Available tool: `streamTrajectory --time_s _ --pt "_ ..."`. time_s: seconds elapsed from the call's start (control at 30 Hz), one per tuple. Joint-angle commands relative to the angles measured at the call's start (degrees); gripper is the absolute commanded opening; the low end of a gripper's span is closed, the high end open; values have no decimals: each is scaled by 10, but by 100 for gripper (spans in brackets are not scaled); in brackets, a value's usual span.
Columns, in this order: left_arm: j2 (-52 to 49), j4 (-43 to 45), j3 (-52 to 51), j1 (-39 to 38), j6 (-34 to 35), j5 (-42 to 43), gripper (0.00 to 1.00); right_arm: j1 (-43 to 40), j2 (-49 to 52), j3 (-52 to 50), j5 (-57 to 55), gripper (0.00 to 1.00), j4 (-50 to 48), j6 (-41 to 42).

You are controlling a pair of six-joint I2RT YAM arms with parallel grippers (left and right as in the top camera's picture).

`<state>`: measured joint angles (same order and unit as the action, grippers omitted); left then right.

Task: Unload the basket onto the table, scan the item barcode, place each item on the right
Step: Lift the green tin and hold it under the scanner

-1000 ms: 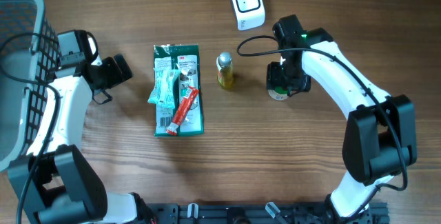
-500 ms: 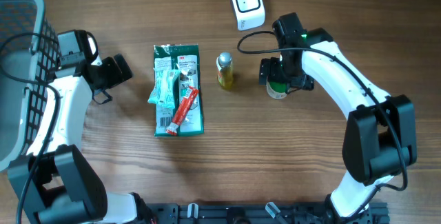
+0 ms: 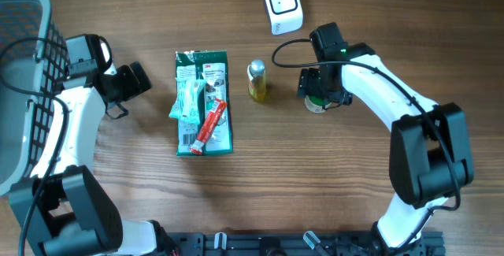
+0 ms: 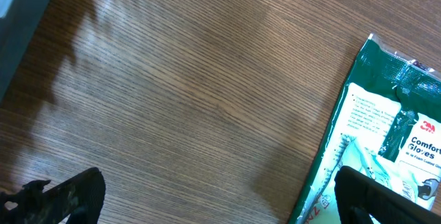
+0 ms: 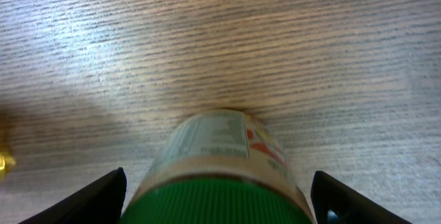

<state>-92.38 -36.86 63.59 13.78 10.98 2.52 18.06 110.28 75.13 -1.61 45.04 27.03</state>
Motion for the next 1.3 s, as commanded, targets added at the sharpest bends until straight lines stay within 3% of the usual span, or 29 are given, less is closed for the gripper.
streamTrajectory --time_s 0.0,0.17,0.33,0.43,0.5,0.6,0.8,0.97,1.13,1.23,1.27 --pt "-2 0 -1 2 -7 5 100 3 21 -6 -14 86 -2 3" --pt "-2 0 -1 2 -7 5 100 4 37 -6 -13 84 1 3" --pt "-2 0 -1 2 -7 5 100 3 25 16 3 60 23 0" --pt "-2 0 -1 2 -7 5 100 -4 -24 63 33 49 113 -1" --pt "-2 0 -1 2 -7 5 100 -13 -59 81 177 39 170 -30" --pt "-2 0 -1 2 -7 5 100 -13 -91 81 410 39 252 -44" --pt "-2 0 -1 2 -7 5 100 -13 -93 81 621 43 330 -23" --pt "-2 0 -1 2 -7 5 100 -13 -93 81 625 43 308 0" --pt "-2 0 -1 2 -7 5 100 -13 -93 81 507 40 299 1" --pt "-2 0 -1 2 -7 5 100 -13 -93 81 372 27 273 0" --pt "-2 0 -1 2 -7 5 100 -13 -93 81 276 20 264 -1"
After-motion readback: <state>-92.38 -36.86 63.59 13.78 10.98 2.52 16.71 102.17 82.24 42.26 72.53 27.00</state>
